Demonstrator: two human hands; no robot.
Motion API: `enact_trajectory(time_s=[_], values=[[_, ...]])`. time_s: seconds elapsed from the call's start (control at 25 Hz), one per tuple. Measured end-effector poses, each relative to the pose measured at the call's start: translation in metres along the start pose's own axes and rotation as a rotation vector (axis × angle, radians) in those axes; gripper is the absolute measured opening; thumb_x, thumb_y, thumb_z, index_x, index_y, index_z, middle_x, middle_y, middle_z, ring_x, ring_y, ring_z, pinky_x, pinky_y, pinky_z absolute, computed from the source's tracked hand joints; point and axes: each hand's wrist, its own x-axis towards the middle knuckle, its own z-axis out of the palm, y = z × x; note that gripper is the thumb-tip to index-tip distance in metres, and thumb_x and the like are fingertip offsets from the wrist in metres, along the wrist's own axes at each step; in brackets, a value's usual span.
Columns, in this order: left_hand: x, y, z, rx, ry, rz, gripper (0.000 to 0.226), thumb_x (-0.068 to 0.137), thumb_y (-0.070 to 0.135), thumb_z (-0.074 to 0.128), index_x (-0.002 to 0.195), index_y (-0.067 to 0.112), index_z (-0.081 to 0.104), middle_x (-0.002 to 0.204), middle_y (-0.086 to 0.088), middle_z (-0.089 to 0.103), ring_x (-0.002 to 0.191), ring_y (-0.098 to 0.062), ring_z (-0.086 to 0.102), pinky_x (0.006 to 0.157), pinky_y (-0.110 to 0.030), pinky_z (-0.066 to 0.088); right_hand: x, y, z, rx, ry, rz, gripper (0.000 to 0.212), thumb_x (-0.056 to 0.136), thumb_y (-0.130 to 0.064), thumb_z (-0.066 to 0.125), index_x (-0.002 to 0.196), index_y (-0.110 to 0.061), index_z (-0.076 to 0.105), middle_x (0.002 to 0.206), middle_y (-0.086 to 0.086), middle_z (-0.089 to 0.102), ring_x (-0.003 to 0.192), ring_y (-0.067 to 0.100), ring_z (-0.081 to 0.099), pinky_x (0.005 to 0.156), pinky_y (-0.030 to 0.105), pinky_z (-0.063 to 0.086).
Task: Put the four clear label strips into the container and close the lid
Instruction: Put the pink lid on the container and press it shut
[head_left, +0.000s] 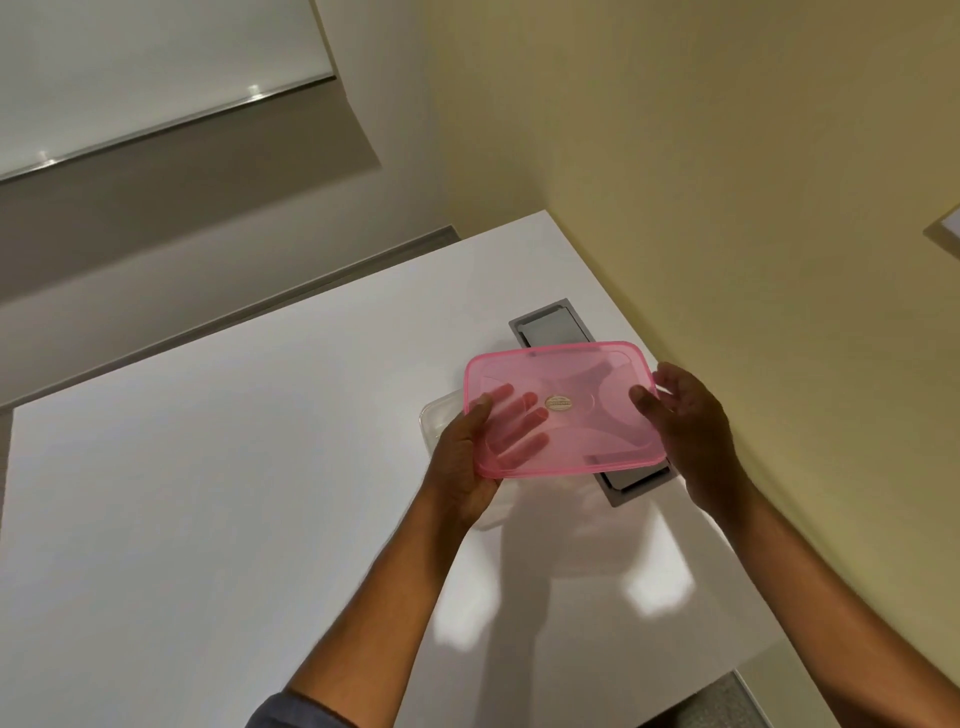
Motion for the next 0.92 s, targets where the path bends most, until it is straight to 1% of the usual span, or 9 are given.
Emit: enact_trajectory(time_s=[0.08,0.16,0.24,0.32,0.4,0.56,0.72,0.84,0.92], values=[[-0.001,0.002,-0.006,0.015,0.061,0.029,0.043,0.105,0.028,0.066,0.14,0.003,0.06,0.134,-0.025,0.073,0.121,-0.043,0.074,0.088,-0.052,0.066,0.012,0.0,0.013,0.233,-0.056,0.12,0.047,0.098,-0.026,0.076,0.142,-0.014,0.065,0.131,0.006,0.073,0.12,0.033,0.071,0.091,0.045,0.063],[-0.001,0.002,-0.012,0.086,0.147,0.06,0.039,0.107,0.033,0.065,0.133,0.004,0.063,0.124,-0.022,0.078,0.108,-0.039,0.079,0.083,-0.048,0.067,0.017,0.0,0.027,0.279,-0.064,0.132,0.034,0.099,-0.02,0.073,0.132,-0.012,0.072,0.121,0.013,0.077,0.115,0.04,0.072,0.088,0.056,0.065],[-0.002,0.002,-0.019,0.223,0.277,0.113,0.034,0.106,0.04,0.066,0.12,0.008,0.067,0.098,-0.012,0.08,0.083,-0.029,0.081,0.073,-0.041,0.067,0.018,-0.002,0.041,0.231,-0.044,0.121,0.03,0.099,-0.016,0.072,0.129,-0.012,0.074,0.115,0.01,0.077,0.109,0.037,0.073,0.086,0.052,0.065],[-0.001,0.001,-0.029,0.394,0.405,0.174,0.033,0.105,0.045,0.066,0.111,0.013,0.065,0.076,-0.004,0.068,0.06,-0.016,0.072,0.064,-0.034,0.061,0.021,-0.007,0.055,0.171,-0.034,0.109,0.03,0.098,-0.016,0.073,0.128,-0.015,0.073,0.107,0.003,0.076,0.102,0.029,0.071,0.077,0.041,0.061],[0.0,0.001,-0.037,0.547,0.523,0.205,0.03,0.106,0.047,0.061,0.113,0.017,0.063,0.066,0.003,0.069,0.051,-0.008,0.068,0.059,-0.029,0.058,0.025,-0.01,0.067,0.117,-0.039,0.102,0.029,0.097,-0.017,0.073,0.126,-0.016,0.073,0.107,0.003,0.074,0.101,0.027,0.07,0.079,0.04,0.06],[0.006,0.005,-0.051,0.649,0.676,0.221,0.033,0.11,0.038,0.048,0.094,0.014,0.065,0.077,-0.004,0.064,0.057,-0.016,0.064,0.06,-0.031,0.055,0.034,-0.012,0.085,-0.02,-0.026,0.076,0.031,0.098,-0.02,0.073,0.128,-0.013,0.073,0.111,0.005,0.075,0.103,0.026,0.07,0.093,0.043,0.06],[0.014,0.009,-0.064,0.83,0.772,0.198,0.036,0.1,0.017,0.042,0.065,0.013,0.046,0.067,-0.006,0.05,0.05,-0.017,0.052,0.058,-0.03,0.04,0.045,-0.005,0.102,-0.123,-0.029,0.053,0.023,0.097,-0.019,0.073,0.118,-0.012,0.075,0.106,0.005,0.075,0.1,0.029,0.072,0.091,0.045,0.061],[0.02,0.012,-0.073,0.958,0.797,0.18,0.042,0.102,0.021,0.045,0.061,0.016,0.042,0.064,-0.005,0.049,0.069,-0.027,0.046,0.064,-0.035,0.038,0.051,0.004,0.112,-0.19,-0.024,0.053,0.022,0.096,-0.019,0.073,0.116,-0.01,0.076,0.107,0.008,0.076,0.1,0.031,0.072,0.092,0.049,0.062],[0.024,0.015,-0.076,0.972,0.803,0.196,0.029,0.104,0.026,0.053,0.079,0.015,0.061,0.082,-0.008,0.066,0.08,-0.028,0.059,0.076,-0.041,0.054,0.055,0.009,0.117,-0.214,-0.013,0.064,0.023,0.096,-0.021,0.072,0.116,-0.01,0.076,0.107,0.007,0.076,0.099,0.029,0.072,0.091,0.047,0.062]])
